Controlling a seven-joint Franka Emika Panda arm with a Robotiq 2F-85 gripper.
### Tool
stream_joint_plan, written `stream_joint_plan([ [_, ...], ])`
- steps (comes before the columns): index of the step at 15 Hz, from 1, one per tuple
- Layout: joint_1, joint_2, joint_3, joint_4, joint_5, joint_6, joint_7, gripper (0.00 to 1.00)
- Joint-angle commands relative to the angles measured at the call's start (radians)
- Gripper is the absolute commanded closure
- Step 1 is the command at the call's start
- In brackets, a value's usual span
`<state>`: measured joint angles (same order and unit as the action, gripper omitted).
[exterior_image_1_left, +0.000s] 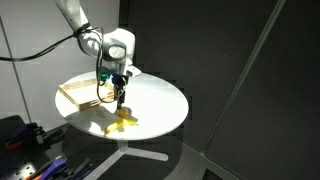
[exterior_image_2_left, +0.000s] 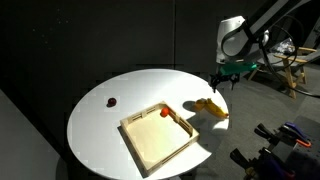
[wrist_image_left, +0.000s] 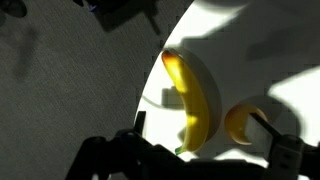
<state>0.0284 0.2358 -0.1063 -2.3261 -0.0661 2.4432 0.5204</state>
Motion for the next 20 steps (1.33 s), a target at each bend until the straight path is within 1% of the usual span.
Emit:
stream_joint_plan([
  [1, -0.013, 0.014, -0.001, 0.007, 0.003, 0.009, -0.07, 0.0],
  [5, -0.019, 0.022, -0.008, 0.0, -0.001, 0.025, -0.114, 0.0],
  [13, -0.043, 0.034, -0.007, -0.035, 0.024, 0.121, -0.216, 0.0],
  [20, -0.042, 0.058, -0.008, -0.07, 0.021, 0.181, -0.241, 0.0],
])
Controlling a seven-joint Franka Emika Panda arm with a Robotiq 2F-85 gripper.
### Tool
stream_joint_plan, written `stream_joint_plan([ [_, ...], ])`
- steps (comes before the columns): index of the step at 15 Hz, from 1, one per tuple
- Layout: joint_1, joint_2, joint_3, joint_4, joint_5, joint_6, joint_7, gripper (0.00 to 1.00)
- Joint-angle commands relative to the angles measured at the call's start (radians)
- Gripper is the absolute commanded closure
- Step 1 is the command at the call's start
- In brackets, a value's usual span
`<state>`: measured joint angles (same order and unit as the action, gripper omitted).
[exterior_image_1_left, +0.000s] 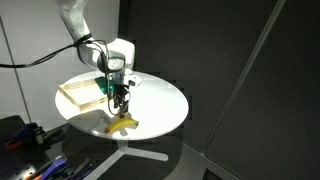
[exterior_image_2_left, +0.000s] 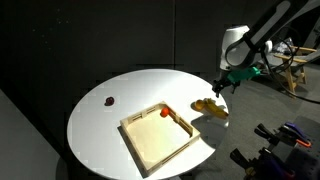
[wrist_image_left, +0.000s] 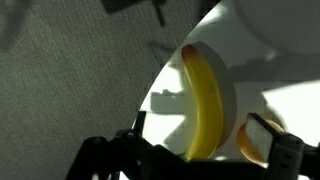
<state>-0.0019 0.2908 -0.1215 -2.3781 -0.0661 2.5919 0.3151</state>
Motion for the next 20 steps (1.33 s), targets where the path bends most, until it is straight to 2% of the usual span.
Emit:
stream_joint_plan([
  [1, -0.011, 0.011, 0.006, -0.02, 0.02, 0.042, -0.036, 0.0],
  [20, -0.006, 0.119, 0.015, 0.006, 0.022, 0.117, -0.081, 0.0],
])
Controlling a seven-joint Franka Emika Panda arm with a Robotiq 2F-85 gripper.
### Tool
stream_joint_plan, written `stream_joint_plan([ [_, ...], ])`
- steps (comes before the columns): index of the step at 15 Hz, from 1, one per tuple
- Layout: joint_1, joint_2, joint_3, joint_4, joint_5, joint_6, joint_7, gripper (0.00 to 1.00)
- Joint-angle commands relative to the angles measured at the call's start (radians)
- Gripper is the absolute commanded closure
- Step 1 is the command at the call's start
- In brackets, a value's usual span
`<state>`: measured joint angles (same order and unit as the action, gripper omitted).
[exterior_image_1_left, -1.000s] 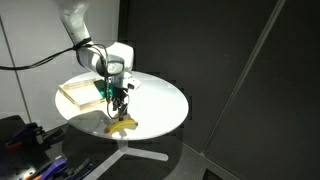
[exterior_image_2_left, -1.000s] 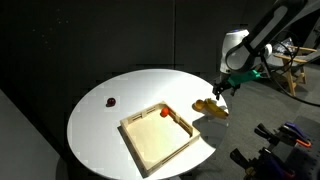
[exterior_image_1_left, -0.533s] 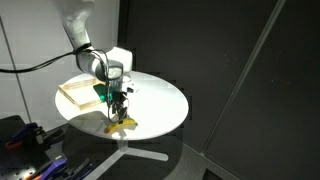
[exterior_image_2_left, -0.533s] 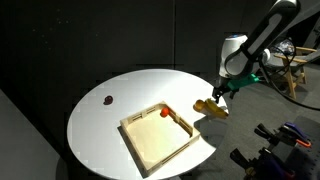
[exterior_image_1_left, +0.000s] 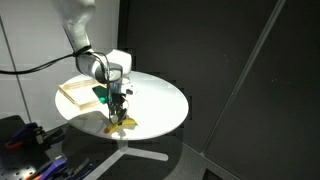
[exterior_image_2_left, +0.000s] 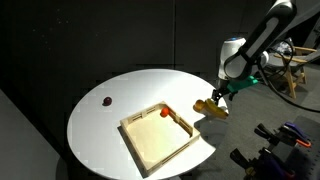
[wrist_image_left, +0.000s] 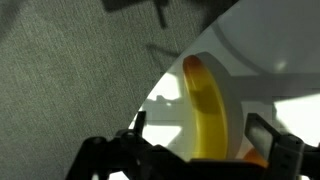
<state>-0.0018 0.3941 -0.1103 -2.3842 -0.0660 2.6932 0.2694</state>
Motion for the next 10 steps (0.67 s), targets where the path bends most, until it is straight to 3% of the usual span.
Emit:
stream_joint_plan([
  [1, -0.006, 0.019, 0.004, 0.014, 0.022, 0.017, -0.035, 0.0],
  [10, 0.0, 0.06, 0.0, 0.03, 0.019, 0.04, -0.036, 0.0],
])
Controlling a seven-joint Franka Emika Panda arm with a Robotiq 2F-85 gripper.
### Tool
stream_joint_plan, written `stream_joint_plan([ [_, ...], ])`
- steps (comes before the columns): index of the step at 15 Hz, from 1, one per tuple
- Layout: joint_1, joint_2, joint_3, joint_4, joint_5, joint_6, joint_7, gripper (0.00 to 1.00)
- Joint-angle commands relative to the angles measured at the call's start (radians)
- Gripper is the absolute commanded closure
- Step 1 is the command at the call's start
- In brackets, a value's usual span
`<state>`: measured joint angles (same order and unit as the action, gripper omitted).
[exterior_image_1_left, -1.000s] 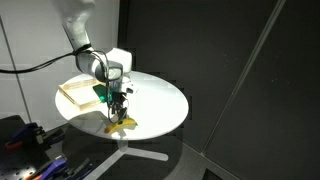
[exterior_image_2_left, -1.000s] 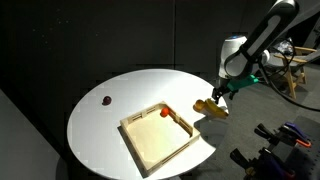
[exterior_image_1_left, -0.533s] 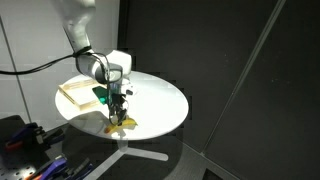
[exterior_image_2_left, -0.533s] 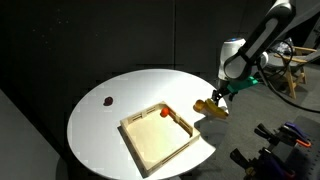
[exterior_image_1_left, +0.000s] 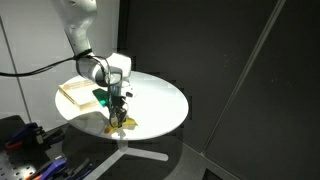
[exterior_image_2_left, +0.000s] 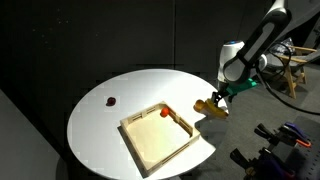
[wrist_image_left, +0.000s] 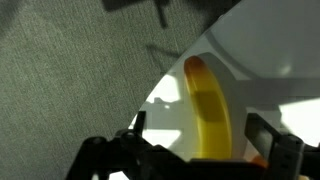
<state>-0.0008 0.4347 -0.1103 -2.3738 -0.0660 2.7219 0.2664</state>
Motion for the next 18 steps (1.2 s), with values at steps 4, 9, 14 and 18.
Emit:
stream_joint_plan([
  [4, 0.001, 0.039, -0.003, 0.029, 0.018, 0.014, -0.032, 0.0],
  [9, 0.004, 0.063, -0.008, 0.044, 0.014, 0.014, -0.029, 0.0],
  [14, 0.007, 0.083, -0.015, 0.057, 0.011, 0.013, -0.025, 0.0],
  [18, 0.009, 0.095, -0.018, 0.065, 0.01, 0.012, -0.023, 0.0],
])
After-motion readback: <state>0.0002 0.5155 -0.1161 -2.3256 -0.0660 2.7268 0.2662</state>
